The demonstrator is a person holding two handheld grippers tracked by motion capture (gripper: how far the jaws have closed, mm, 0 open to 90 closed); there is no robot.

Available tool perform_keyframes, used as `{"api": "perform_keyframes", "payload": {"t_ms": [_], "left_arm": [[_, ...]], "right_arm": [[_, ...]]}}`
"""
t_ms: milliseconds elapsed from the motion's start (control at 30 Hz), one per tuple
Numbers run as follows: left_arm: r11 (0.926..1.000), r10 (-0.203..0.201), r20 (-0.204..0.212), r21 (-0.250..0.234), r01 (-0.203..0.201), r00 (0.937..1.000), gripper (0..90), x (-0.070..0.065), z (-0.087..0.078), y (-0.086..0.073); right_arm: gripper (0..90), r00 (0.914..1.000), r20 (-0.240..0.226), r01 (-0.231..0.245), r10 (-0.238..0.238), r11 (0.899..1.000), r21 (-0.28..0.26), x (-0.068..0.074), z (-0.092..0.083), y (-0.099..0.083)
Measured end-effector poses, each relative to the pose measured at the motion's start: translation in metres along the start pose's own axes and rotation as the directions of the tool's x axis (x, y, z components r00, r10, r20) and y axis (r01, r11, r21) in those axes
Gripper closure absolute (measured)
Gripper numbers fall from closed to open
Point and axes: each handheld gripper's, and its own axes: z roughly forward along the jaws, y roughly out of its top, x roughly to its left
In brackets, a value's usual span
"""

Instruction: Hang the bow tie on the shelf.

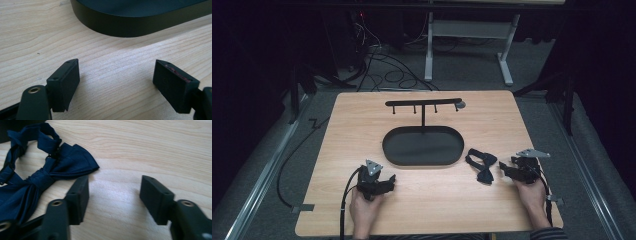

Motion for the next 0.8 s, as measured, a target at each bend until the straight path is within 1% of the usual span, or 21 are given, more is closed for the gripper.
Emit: {"api": "perform_keyframes", "payload": {"t_ms": [33, 100, 167, 333, 400, 433, 467, 533, 800], "left_arm": [[1.0, 0.001, 0.0, 0.0, -0.001, 1.0, 21.9, 0.0, 0.0, 0.0], [1.0, 0.0, 0.0, 0.0, 0.0, 1.0, 21.9, 0.0, 0.0, 0.0], [1.0, 0.0, 0.0, 0.0, 0.0, 1.0, 21.9, 0.0, 0.0, 0.0], [1.0, 0.001, 0.0, 0.0, -0.001, 1.0, 21.9, 0.0, 0.0, 0.0], [1.0, 0.0, 0.0, 0.0, 0.0, 1.0, 21.9, 0.0, 0.0, 0.0], [1.0, 0.0, 0.0, 0.0, 0.0, 1.0, 21.9, 0.0, 0.0, 0.0], [1.0, 0.0, 0.0, 0.0, 0.0, 1.0, 21.9, 0.0, 0.0, 0.0], [1.0, 0.0, 0.0, 0.0, 0.0, 1.0, 21.9, 0.0, 0.0, 0.0], [1.0, 0.0, 0.0, 0.0, 0.0, 1.0, 21.9, 0.0, 0.0, 0.0]], "right_arm": [[46.5, 1.0, -0.004, -0.008, 0.008, 1.0, -0.001, -0.001, -0.001, 0.0], [47.5, 0.9991, -0.031, -0.028, 0.028, 1.0, -0.009, -0.001, -0.005, 0.001], [48.3, 0.9992, -0.034, -0.019, 0.019, 1.0, -0.009, 0.001, -0.008, 0.003], [49.4, 0.9979, -0.065, 0.001, -0.003, 0.999, -0.032, 0.009, -0.015, 0.008], [49.4, 0.9973, -0.074, 0.001, -0.004, 0.999, -0.037, 0.011, -0.016, 0.009], [49.3, 0.996, -0.088, 0.012, -0.016, 0.999, -0.048, 0.015, -0.017, 0.012], [49.3, 0.996, -0.088, 0.012, -0.016, 0.999, -0.048, 0.015, -0.017, 0.012], [49.3, 0.9935, -0.108, 0.028, -0.034, 0.998, -0.061, 0.02, -0.019, 0.017], [50.5, 0.988, -0.146, 0.042, -0.051, 0.997, -0.065, 0.029, -0.015, 0.027]]}}
